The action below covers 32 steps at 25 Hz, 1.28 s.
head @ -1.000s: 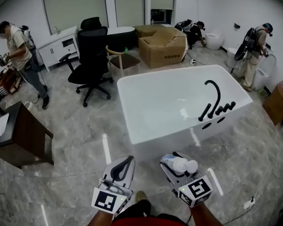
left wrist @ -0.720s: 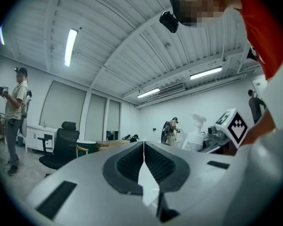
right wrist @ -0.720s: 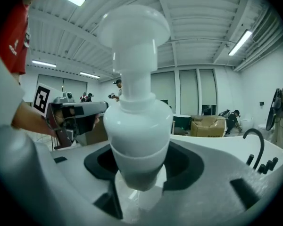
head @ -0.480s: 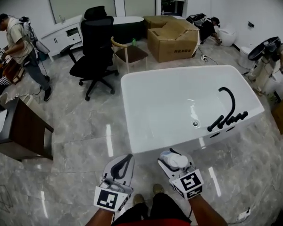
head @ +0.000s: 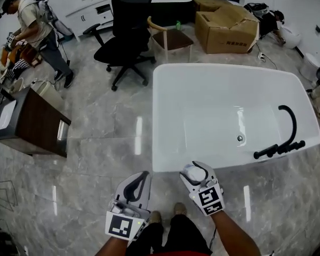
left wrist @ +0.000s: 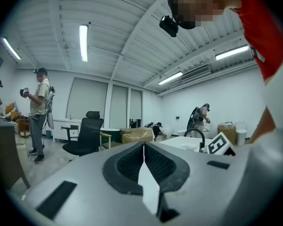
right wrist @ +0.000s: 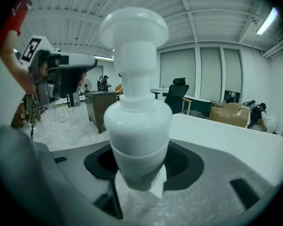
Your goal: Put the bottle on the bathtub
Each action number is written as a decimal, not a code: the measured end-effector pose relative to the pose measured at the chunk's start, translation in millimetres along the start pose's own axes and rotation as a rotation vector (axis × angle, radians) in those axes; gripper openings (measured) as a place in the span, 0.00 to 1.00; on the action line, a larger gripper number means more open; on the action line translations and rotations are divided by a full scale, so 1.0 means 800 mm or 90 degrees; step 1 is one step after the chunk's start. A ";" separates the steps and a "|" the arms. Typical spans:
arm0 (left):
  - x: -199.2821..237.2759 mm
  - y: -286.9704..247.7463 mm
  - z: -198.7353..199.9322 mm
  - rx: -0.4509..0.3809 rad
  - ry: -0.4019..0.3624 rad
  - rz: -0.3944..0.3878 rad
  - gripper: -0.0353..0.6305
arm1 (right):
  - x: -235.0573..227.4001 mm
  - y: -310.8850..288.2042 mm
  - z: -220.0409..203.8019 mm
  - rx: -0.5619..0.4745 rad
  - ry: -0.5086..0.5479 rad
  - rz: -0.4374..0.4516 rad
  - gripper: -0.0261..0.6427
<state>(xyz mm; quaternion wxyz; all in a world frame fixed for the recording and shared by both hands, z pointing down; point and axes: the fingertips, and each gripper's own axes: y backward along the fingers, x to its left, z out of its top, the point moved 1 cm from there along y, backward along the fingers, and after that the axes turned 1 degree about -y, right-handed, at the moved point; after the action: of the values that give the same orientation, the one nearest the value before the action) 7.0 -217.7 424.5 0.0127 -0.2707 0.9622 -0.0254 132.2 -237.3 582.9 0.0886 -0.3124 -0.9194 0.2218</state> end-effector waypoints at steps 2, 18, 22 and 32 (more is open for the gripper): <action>0.002 -0.010 -0.008 0.018 0.000 0.013 0.07 | -0.013 -0.022 -0.016 0.017 0.006 0.014 0.41; 0.032 -0.035 -0.074 0.108 0.017 0.057 0.07 | -0.032 -0.138 -0.124 0.118 0.034 0.083 0.41; 0.035 -0.033 -0.078 0.114 0.015 0.062 0.07 | -0.031 -0.145 -0.137 0.126 0.036 0.083 0.41; 0.037 -0.029 -0.077 0.113 0.010 0.052 0.07 | -0.035 -0.147 -0.134 0.113 0.034 0.053 0.52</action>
<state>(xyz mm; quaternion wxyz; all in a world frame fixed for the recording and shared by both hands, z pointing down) -8.5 -250.2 486.8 0.0302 -0.2289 0.9665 -0.1121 124.1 -299.8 731.9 0.1312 -0.3474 -0.8795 0.2975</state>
